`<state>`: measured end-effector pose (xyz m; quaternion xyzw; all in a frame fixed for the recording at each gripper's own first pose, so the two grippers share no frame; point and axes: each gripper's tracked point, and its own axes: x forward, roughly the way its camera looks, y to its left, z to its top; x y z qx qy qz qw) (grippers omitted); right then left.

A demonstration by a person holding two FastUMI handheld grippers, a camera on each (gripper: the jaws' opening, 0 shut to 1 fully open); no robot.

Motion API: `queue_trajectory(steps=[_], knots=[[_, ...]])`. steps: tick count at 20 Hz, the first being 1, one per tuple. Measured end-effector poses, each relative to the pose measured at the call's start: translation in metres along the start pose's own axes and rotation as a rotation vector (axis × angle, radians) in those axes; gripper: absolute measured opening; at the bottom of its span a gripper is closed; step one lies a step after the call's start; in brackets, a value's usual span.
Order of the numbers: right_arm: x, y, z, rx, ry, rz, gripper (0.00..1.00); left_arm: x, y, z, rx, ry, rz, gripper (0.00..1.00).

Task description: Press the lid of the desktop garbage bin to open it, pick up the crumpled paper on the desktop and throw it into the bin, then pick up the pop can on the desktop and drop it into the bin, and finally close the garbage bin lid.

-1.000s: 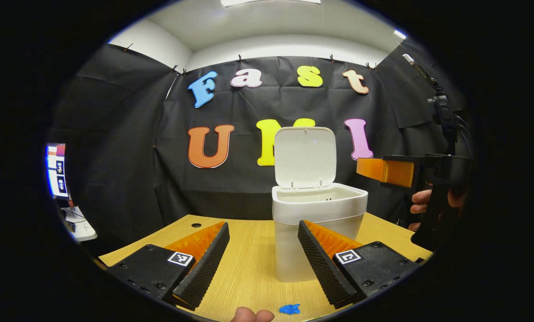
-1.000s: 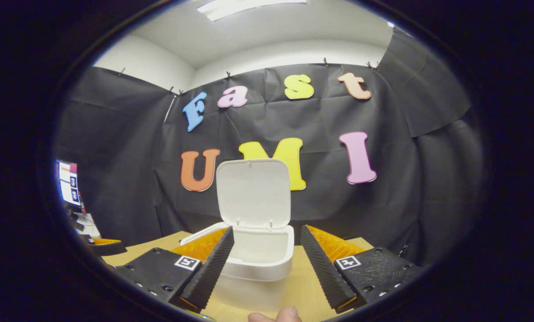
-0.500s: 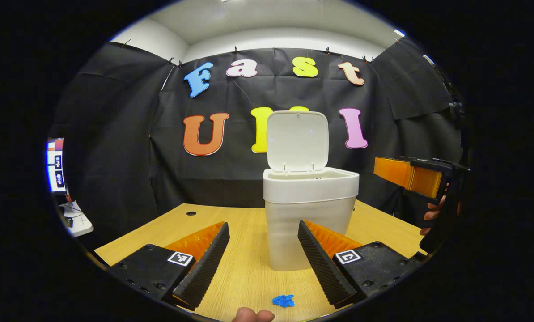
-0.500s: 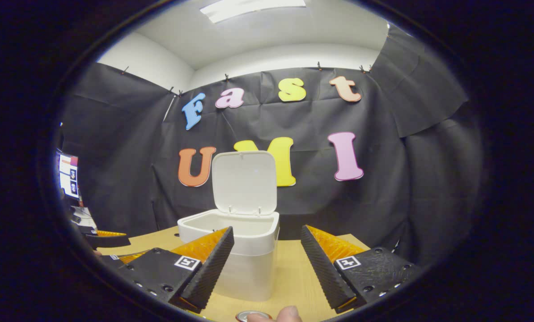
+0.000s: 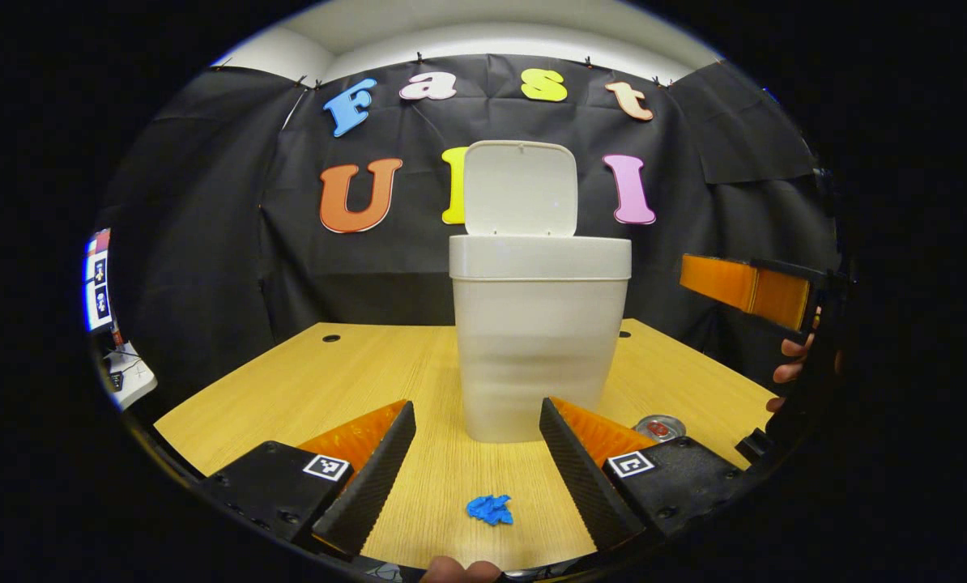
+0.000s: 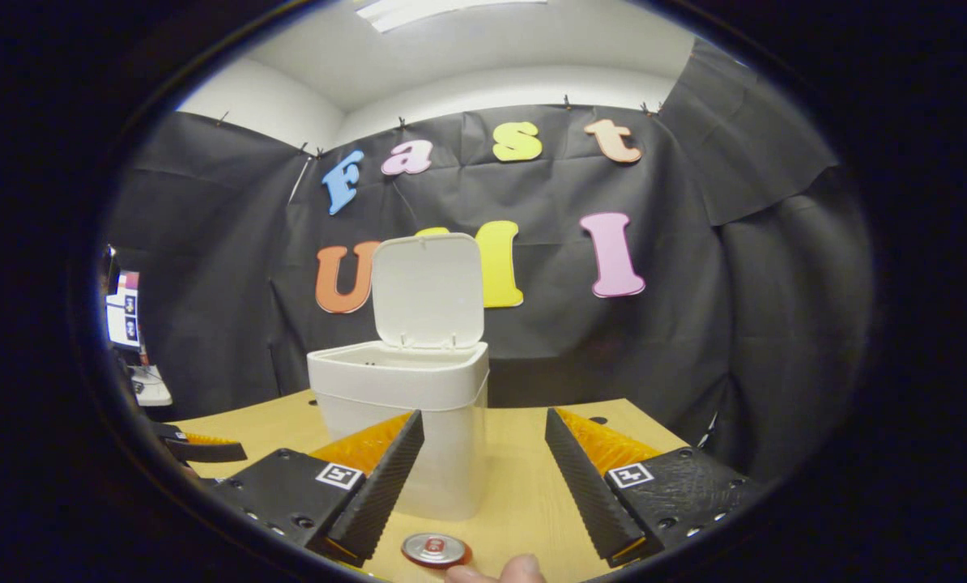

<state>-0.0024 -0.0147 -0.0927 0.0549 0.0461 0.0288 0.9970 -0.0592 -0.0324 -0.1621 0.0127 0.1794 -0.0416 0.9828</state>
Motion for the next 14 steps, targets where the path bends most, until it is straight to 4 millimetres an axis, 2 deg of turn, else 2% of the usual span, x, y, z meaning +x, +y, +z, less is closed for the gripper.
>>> queue_trajectory(steps=[8, 14], knots=[[-0.011, -0.017, -0.047, 0.012, 0.048, 0.006, 0.94, 0.004, -0.015, -0.078, 0.002, 0.179, -0.011, 0.99], [-0.007, -0.027, -0.068, 0.019, 0.083, -0.009, 0.94, 0.01, -0.015, -0.112, -0.023, 0.269, -0.012, 1.0]])
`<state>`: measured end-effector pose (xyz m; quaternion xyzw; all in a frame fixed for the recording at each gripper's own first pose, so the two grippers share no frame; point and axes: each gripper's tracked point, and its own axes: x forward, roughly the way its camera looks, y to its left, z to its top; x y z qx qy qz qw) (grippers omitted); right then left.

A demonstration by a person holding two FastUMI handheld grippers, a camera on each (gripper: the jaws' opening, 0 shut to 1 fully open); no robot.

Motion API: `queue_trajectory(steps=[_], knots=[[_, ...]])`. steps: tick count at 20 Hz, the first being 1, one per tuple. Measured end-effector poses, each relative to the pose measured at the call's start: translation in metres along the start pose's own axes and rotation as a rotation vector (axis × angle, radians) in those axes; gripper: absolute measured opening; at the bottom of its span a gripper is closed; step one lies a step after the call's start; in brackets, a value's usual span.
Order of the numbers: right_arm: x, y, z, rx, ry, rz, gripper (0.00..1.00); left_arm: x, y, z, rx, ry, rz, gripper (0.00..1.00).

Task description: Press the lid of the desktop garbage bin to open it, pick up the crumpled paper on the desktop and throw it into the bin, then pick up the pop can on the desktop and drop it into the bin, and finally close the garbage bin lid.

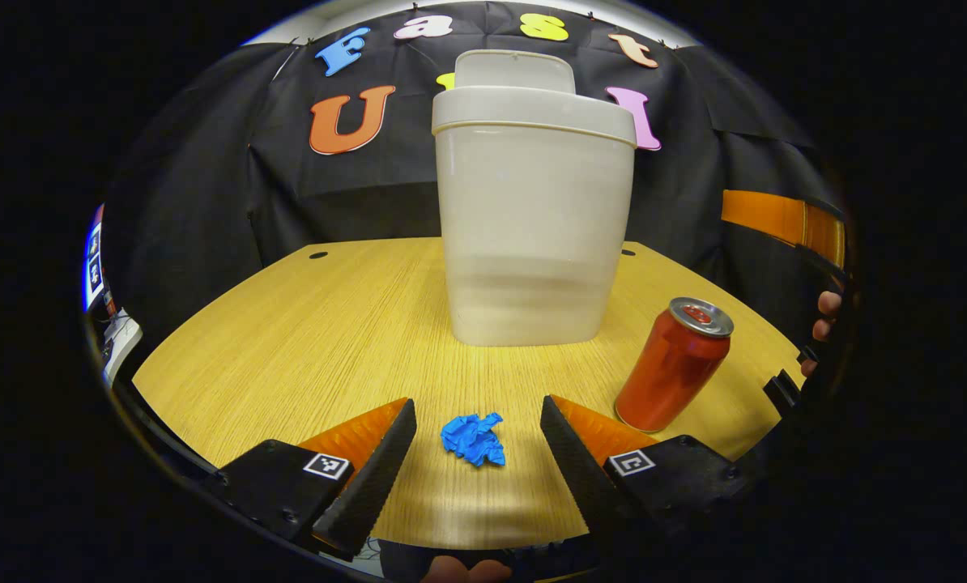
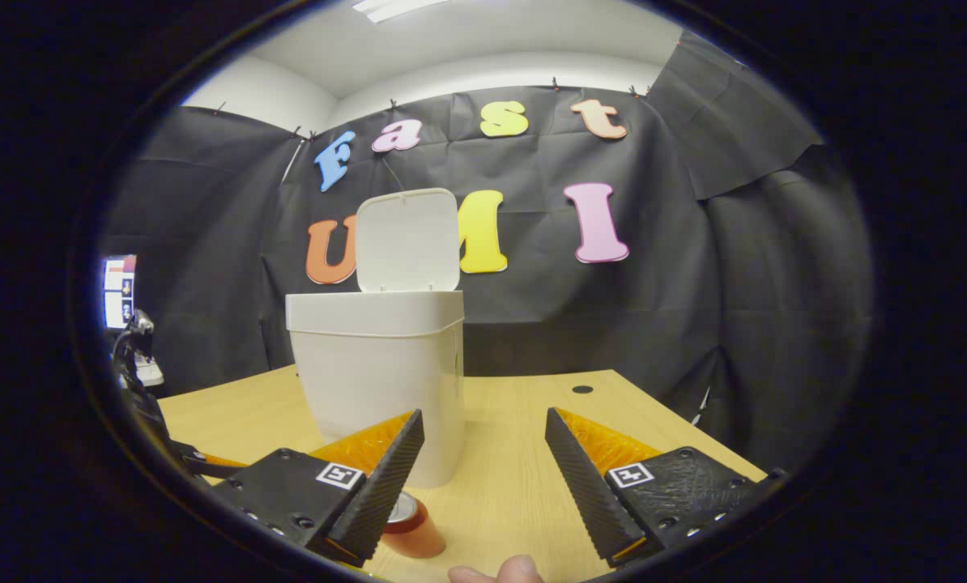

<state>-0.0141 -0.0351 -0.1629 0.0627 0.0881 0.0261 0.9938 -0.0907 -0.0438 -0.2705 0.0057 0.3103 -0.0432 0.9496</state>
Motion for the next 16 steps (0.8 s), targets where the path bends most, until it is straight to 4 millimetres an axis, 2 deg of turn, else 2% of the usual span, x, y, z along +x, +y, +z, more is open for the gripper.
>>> queue_trajectory(steps=[9, 13, 16], knots=[[0.002, 0.005, -0.015, -0.022, 0.01, 0.0, 0.94, 0.013, 0.002, -0.028, 0.006, 0.091, 0.008, 0.98], [0.002, 0.005, -0.021, -0.009, 0.028, 0.0, 0.94, 0.017, 0.001, -0.032, 0.013, 0.095, 0.011, 0.94], [-0.002, 0.004, -0.021, 0.008, 0.028, 0.001, 0.95, 0.018, 0.006, -0.034, 0.003, 0.092, 0.026, 0.85]])
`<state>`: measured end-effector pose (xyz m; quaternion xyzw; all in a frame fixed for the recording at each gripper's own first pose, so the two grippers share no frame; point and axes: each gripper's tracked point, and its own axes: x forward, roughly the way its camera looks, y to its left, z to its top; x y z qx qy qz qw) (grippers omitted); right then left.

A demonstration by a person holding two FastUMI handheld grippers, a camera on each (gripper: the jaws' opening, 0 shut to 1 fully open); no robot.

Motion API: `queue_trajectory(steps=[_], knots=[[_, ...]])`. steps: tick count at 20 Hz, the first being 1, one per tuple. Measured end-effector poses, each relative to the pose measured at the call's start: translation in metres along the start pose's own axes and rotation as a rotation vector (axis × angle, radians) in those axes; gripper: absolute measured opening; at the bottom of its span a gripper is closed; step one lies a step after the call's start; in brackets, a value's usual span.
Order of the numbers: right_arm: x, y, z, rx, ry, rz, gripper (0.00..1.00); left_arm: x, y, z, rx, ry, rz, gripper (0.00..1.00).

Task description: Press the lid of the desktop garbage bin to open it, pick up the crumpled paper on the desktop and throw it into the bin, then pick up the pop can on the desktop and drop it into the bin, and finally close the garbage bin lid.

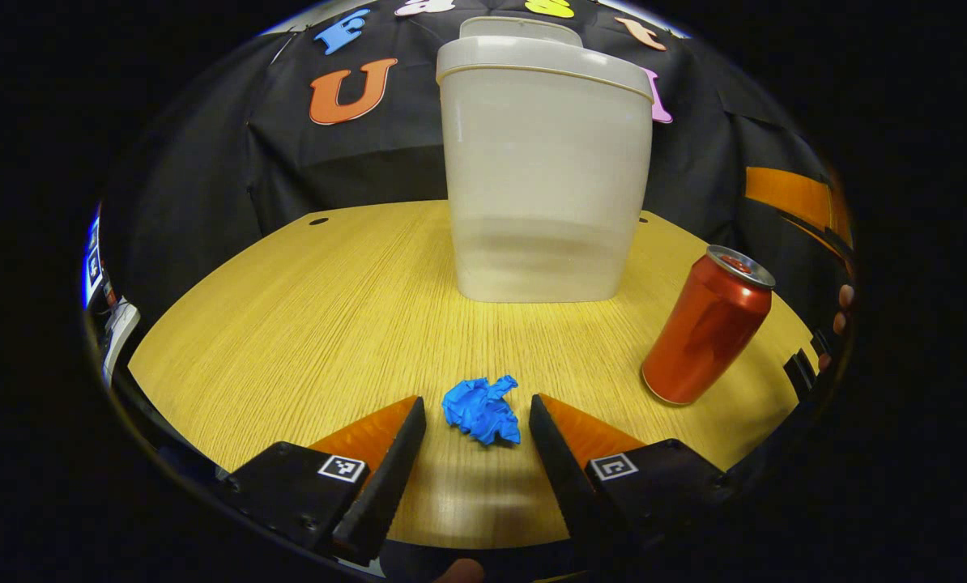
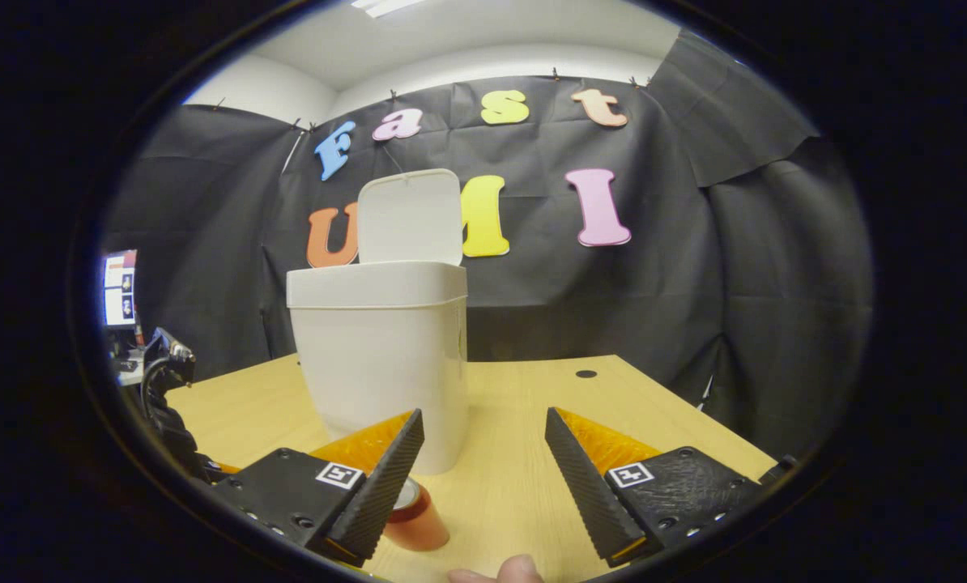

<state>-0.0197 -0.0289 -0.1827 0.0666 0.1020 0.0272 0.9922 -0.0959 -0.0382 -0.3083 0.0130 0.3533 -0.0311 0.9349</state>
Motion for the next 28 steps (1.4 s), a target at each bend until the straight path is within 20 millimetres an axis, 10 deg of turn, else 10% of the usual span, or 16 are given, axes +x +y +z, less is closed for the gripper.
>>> queue_trajectory(steps=[12, 28], knots=[[-0.015, 0.039, -0.011, 0.024, 0.018, 0.062, 0.96, -0.003, -0.005, 0.0, -0.039, -0.028, -0.026, 0.33], [-0.009, 0.07, -0.049, -0.038, 0.095, 0.074, 0.95, -0.042, 0.027, 0.08, -0.074, -0.261, 0.011, 0.31]])
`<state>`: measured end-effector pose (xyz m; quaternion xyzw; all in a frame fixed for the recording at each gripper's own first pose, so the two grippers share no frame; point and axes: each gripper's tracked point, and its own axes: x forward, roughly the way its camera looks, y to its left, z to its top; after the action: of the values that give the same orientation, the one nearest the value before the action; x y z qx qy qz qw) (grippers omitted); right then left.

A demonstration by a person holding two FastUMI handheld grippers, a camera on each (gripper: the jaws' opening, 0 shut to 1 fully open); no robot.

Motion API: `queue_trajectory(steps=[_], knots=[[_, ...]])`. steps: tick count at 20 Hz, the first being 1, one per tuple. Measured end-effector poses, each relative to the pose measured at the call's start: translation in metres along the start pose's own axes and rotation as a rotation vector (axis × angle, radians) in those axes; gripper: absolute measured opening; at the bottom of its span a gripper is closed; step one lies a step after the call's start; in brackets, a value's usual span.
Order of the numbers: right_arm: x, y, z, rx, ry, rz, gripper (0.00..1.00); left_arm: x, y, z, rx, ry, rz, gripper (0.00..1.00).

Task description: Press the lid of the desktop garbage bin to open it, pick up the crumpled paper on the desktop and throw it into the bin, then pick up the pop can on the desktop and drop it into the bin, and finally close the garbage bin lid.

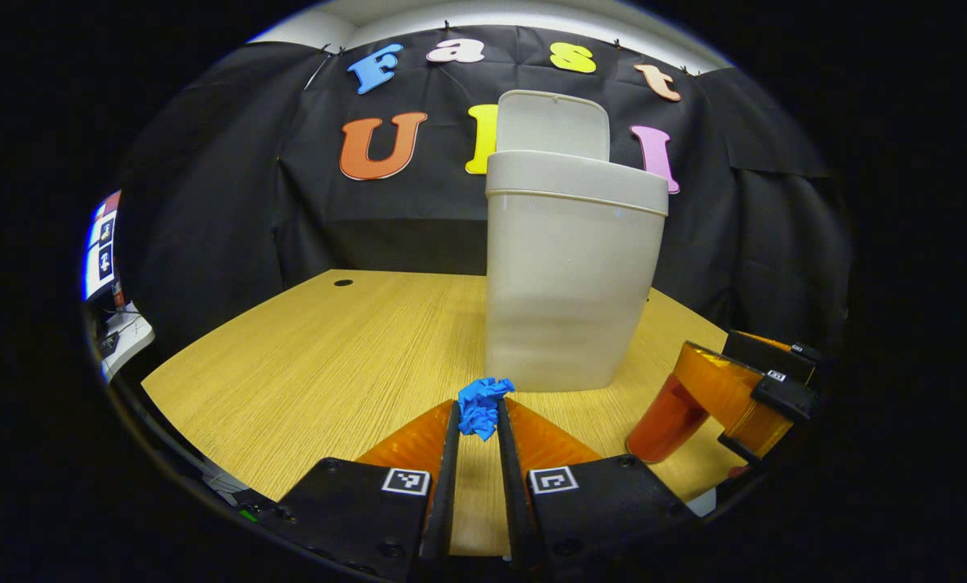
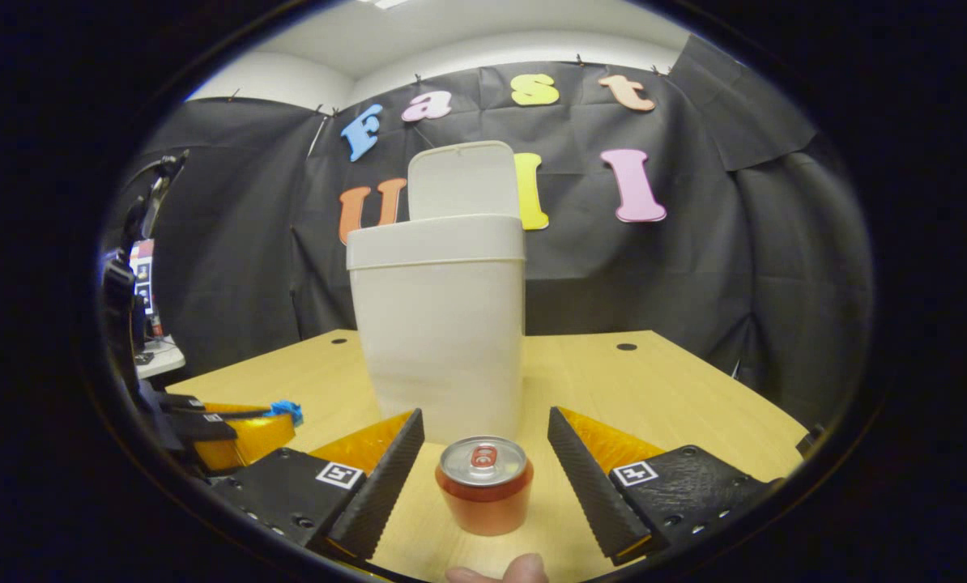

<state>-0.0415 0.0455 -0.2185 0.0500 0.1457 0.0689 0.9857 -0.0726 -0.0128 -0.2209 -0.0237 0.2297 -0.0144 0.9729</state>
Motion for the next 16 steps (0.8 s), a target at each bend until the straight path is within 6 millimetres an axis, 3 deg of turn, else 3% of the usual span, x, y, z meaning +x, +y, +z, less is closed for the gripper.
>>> queue_trajectory(steps=[4, 8, 16], knots=[[0.006, 0.0, -0.014, -0.007, 0.026, -0.008, 0.96, 0.0, 0.001, 0.01, -0.018, -0.024, -0.007, 0.31], [0.012, 0.0, -0.032, -0.024, 0.059, -0.022, 0.96, -0.002, -0.012, 0.026, -0.031, -0.061, -0.042, 0.31], [0.021, -0.002, -0.066, -0.014, 0.151, -0.021, 0.96, -0.002, -0.006, 0.088, -0.038, -0.188, -0.042, 0.31]])
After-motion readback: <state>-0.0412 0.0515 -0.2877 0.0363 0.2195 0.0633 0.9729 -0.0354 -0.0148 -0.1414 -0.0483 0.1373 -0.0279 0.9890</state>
